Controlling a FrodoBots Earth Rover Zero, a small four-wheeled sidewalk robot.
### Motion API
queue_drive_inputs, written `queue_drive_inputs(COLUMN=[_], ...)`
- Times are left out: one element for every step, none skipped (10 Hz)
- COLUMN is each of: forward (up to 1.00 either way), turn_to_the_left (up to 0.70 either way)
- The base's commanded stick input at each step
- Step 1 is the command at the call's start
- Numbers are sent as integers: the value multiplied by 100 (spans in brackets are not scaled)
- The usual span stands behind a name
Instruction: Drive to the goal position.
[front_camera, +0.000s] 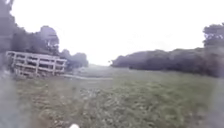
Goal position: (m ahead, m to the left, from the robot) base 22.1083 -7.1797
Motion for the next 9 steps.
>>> queue_drive_inputs(forward=[70,70,70,70,70,70,70,70,70], turn_to_the_left=[0,0,0,0,0,0,0,0,0])
